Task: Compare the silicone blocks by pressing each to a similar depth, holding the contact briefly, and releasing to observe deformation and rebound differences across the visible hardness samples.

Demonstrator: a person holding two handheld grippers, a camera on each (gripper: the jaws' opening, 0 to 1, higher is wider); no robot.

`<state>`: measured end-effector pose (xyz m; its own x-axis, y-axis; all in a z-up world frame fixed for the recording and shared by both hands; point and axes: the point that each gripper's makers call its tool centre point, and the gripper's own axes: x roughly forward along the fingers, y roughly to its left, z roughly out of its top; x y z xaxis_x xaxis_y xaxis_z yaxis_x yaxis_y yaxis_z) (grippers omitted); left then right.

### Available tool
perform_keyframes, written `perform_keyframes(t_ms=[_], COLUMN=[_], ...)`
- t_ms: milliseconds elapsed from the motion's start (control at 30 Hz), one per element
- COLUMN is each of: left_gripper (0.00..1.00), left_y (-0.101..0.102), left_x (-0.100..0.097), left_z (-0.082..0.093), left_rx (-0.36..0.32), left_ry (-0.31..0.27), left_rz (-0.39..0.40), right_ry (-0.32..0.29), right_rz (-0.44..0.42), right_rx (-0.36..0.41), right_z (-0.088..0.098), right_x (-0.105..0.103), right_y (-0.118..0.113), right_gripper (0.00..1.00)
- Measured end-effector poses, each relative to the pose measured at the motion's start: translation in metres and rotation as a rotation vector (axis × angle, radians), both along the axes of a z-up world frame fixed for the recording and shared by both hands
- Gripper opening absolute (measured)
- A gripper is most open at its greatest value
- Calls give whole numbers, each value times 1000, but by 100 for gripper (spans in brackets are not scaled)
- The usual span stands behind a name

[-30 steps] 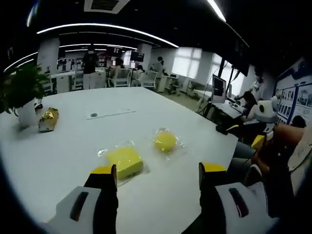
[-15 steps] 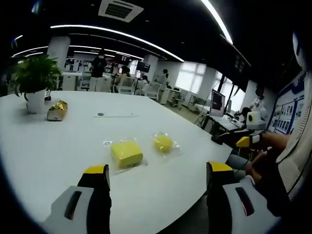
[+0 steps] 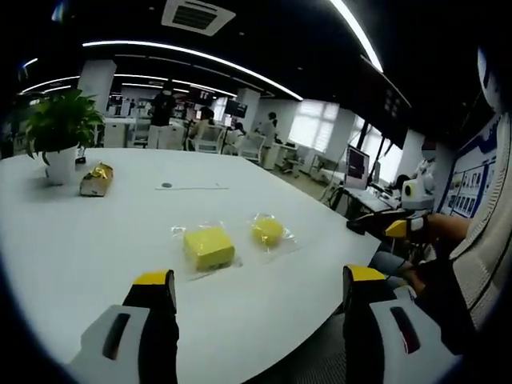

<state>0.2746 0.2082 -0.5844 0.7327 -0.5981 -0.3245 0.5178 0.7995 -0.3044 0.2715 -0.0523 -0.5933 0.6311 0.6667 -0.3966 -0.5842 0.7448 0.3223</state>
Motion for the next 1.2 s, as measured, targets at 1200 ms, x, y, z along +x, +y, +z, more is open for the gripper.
perform_keyframes(t_ms=[1200], left_gripper=[79], left_y=[4], left_x=[2], left_z=[-5], left_rx=[0], left_ry=[58], left_rz=[20], right_ry=[36], right_rz=[-20], right_rx=[-1], right_z=[-9], right_x=[-4], right_y=[-9], right_gripper=[83])
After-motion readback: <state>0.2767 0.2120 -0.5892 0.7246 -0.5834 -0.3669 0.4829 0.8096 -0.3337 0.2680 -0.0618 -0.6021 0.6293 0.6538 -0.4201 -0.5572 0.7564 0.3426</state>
